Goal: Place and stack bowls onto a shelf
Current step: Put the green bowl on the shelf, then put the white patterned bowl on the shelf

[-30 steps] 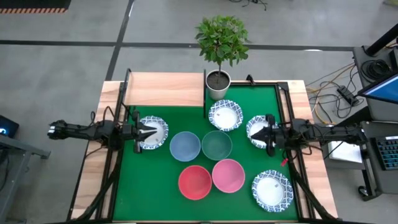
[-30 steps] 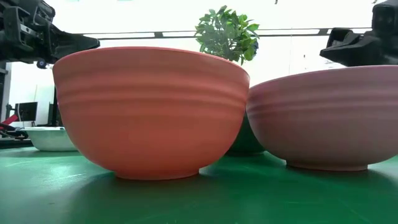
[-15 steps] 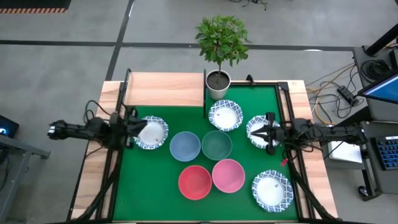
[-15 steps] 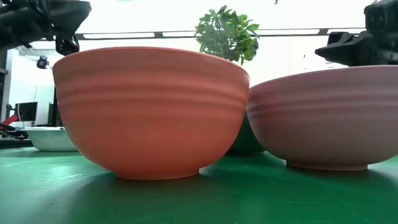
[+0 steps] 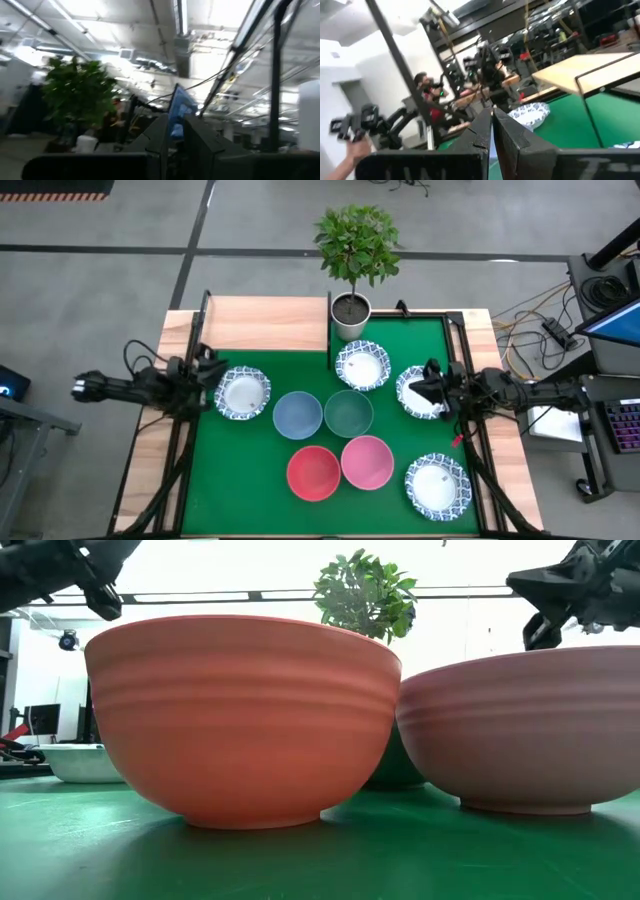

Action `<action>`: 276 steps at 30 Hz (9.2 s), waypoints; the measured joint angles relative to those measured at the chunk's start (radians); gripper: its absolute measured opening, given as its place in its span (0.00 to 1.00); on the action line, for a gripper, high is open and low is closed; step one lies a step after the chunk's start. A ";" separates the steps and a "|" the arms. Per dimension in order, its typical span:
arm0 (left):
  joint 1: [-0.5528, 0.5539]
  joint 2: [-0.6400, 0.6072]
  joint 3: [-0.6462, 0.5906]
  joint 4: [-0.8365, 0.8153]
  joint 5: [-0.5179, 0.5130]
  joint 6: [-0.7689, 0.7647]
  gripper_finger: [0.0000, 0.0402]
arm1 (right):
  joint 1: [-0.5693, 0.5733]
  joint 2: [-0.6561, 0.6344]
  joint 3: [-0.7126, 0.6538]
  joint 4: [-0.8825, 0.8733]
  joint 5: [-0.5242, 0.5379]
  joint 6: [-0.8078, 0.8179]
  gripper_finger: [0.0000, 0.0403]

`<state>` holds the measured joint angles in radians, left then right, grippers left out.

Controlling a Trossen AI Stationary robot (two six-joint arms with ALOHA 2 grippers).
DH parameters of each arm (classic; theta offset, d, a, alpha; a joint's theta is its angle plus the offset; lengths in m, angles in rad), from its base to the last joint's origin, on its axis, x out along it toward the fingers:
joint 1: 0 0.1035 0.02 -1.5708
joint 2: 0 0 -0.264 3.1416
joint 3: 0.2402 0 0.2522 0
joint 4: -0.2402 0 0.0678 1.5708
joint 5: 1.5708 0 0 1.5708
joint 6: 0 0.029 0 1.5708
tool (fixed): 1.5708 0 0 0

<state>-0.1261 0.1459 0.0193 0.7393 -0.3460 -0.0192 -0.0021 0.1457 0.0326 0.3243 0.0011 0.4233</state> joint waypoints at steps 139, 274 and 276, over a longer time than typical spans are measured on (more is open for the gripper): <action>-0.006 0.259 0.260 -0.374 0.041 0.052 0.10 | 0.178 1.713 1.419 -1.048 0.023 0.041 0.23; -0.017 -0.098 0.272 -0.523 0.208 -0.042 0.10 | -0.214 1.823 1.864 -0.681 0.264 -0.690 0.30; -0.016 -0.098 0.272 -0.524 0.208 -0.042 0.10 | -0.214 1.823 1.891 -0.716 0.270 -0.693 0.30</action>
<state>-0.1425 0.0479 0.2913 0.2157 -0.1383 -0.0616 -0.2165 1.9690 1.9232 -0.3918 0.2711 -0.2697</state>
